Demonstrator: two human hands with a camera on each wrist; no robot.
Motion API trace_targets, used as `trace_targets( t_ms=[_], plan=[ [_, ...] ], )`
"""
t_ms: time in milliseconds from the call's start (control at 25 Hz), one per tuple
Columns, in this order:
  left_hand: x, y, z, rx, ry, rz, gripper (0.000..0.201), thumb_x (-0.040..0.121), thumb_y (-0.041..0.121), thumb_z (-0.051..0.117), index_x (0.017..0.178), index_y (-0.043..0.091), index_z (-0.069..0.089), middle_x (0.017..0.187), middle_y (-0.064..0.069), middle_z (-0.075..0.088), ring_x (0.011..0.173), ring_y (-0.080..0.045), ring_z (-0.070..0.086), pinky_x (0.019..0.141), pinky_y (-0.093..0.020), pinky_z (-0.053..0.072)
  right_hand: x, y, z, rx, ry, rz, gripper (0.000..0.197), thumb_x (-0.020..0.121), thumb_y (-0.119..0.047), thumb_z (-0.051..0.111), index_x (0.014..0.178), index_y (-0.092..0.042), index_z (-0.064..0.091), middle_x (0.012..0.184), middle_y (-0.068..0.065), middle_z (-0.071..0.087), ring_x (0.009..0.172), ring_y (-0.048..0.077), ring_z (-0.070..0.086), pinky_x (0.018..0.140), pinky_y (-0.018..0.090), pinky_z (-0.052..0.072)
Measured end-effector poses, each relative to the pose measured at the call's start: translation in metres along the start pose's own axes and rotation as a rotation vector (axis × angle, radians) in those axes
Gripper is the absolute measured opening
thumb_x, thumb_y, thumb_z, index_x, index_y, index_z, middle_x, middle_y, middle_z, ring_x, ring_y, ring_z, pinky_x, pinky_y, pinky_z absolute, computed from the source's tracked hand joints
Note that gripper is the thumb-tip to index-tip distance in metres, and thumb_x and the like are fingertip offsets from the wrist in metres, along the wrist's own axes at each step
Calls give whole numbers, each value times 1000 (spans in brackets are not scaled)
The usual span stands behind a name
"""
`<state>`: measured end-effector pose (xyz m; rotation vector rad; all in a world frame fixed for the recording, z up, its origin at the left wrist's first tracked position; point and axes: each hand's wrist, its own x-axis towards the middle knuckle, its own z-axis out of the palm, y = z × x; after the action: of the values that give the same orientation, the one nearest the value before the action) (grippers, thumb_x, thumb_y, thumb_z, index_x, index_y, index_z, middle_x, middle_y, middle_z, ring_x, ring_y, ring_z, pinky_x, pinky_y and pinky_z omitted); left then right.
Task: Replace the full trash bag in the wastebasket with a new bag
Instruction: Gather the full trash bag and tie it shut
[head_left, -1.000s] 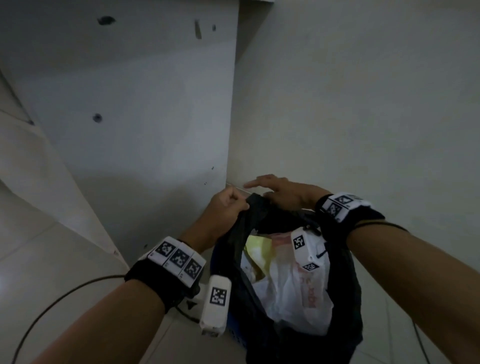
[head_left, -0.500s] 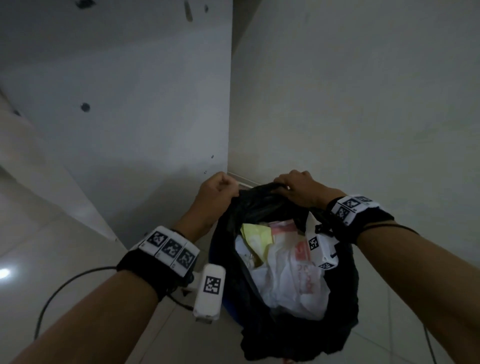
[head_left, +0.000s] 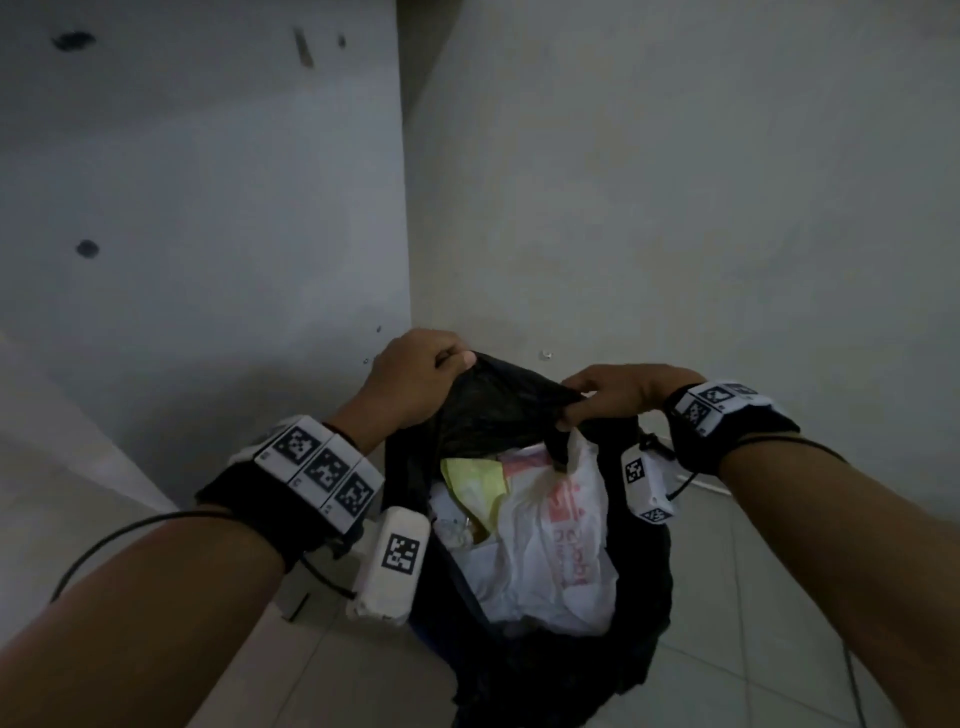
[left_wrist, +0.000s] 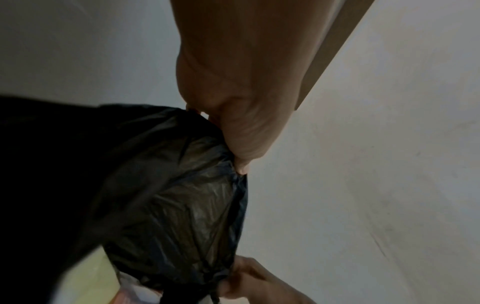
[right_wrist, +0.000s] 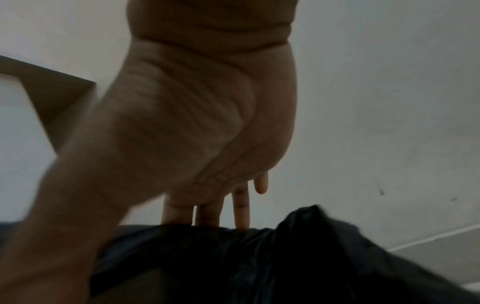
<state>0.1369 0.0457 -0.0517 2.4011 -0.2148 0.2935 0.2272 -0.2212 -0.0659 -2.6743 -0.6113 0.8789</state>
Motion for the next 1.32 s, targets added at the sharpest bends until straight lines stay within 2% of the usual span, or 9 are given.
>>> trace_targets(
  t_ms=[120, 320, 440, 560, 760, 920, 1000, 1160, 1320],
  plan=[
    [-1, -14, -4, 80, 26, -5, 29, 96, 27, 54, 86, 5, 69, 85, -11, 69, 80, -27, 62, 74, -36, 49, -17, 32, -6, 240, 131, -41, 21, 90, -36, 55, 74, -26, 66, 84, -11, 64, 87, 13, 56, 91, 32, 39],
    [-7, -18, 1, 43, 48, -89, 24, 96, 30, 54, 91, 12, 69, 91, -9, 69, 88, -30, 63, 80, -37, 49, -46, 44, 20, 245, -11, -78, 15, 83, -27, 64, 71, -22, 57, 67, -7, 52, 64, 8, 47, 67, 27, 37],
    [-10, 13, 10, 251, 12, -103, 38, 93, 45, 53, 125, 25, 56, 130, -4, 57, 119, -31, 51, 100, -45, 33, -52, 34, 35, 150, 333, -179, 26, 90, -32, 62, 75, -18, 47, 68, -3, 49, 61, 11, 44, 61, 29, 38],
    [-3, 64, 30, 508, -224, 72, 62, 91, 55, 50, 146, 31, 34, 153, 4, 33, 140, -27, 24, 109, -55, 11, -62, 10, 49, 263, 546, -286, 27, 91, -32, 63, 80, -14, 47, 71, 2, 52, 62, 10, 46, 59, 24, 37],
    [4, 98, 53, 501, -389, 173, 25, 101, 31, 42, 97, 26, 66, 91, 4, 59, 110, -23, 49, 107, -54, 10, -93, 18, 55, 299, 319, -177, 35, 84, -50, 66, 86, -17, 57, 81, 2, 64, 72, 18, 61, 65, 32, 47],
    [3, 87, 53, 390, -229, 195, 25, 102, 28, 39, 92, 28, 62, 94, 7, 66, 99, -21, 56, 101, -46, 16, -117, 55, 63, 629, 235, -71, 32, 83, -43, 59, 84, -11, 61, 85, 5, 60, 83, 19, 58, 82, 34, 41],
    [1, 88, 55, 333, -162, 183, 20, 101, 30, 41, 94, 29, 60, 94, 7, 67, 98, -21, 59, 101, -46, 17, -121, 52, 72, 689, 321, -131, 27, 83, -34, 65, 87, -8, 60, 85, 9, 61, 82, 22, 59, 77, 37, 44],
    [-3, 114, 67, 373, -359, 268, 32, 96, 44, 46, 123, 30, 55, 114, 6, 64, 114, -21, 54, 104, -49, 13, -126, 25, 74, 657, 576, -207, 26, 83, -23, 74, 85, -6, 54, 75, 3, 59, 69, 15, 58, 62, 30, 47],
    [-2, 116, 66, 354, -249, 313, 23, 99, 28, 39, 100, 30, 62, 102, 8, 65, 105, -21, 54, 97, -48, 18, -143, 32, 84, 565, 388, -119, 38, 77, -42, 77, 99, -16, 60, 100, 4, 67, 92, 19, 65, 84, 42, 52]
  ],
)
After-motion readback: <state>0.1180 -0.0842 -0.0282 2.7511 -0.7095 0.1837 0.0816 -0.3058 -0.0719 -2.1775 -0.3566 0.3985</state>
